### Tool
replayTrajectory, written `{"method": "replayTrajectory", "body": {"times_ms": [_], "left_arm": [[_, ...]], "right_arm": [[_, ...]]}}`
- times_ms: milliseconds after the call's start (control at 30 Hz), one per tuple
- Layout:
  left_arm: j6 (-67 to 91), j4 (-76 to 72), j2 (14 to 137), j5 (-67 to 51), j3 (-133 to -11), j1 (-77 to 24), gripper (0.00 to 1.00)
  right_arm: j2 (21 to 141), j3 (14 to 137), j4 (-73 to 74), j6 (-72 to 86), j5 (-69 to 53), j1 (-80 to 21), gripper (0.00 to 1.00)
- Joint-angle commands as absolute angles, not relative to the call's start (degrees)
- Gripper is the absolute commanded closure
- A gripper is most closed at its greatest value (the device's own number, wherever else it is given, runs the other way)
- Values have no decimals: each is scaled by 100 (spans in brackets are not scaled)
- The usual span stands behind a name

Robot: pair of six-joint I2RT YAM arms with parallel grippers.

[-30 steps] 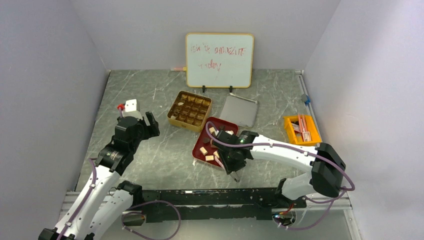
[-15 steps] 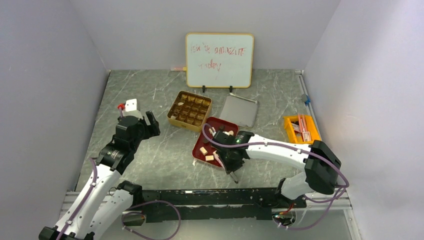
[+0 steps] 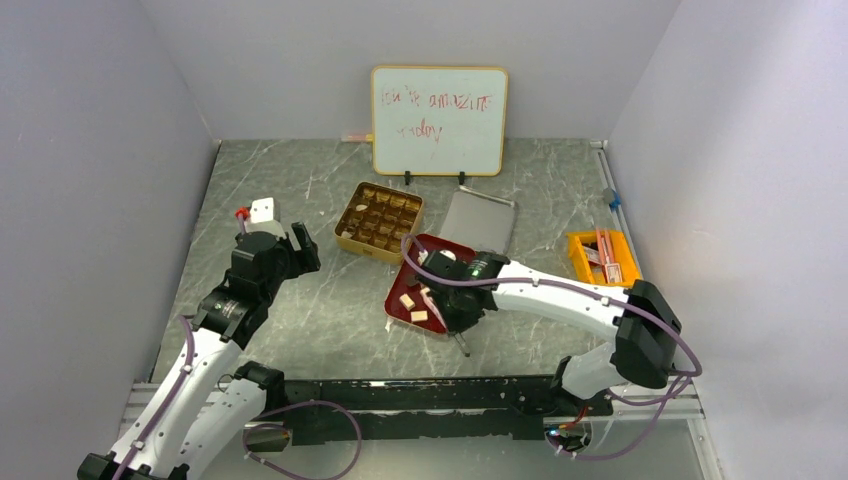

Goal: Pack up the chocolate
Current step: Pick up the fake chocolate from the plate, then place the fake chocolate in the packing box.

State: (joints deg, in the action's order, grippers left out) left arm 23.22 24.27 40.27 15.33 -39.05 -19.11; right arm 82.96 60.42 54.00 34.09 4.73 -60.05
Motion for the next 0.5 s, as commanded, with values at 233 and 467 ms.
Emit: {"method": "replayTrajectory", "body": {"times_ms": [233,467], "left_arm": [[2347,2180,4110,1548,-4078,-1933,17],[2318,2119,4180,1497,-4085,-1934,17]], "right_arm": [[8974,7714,5578,3327,823,-5981,100],[9897,8703,5321,3032,958,-5547,100]]}}
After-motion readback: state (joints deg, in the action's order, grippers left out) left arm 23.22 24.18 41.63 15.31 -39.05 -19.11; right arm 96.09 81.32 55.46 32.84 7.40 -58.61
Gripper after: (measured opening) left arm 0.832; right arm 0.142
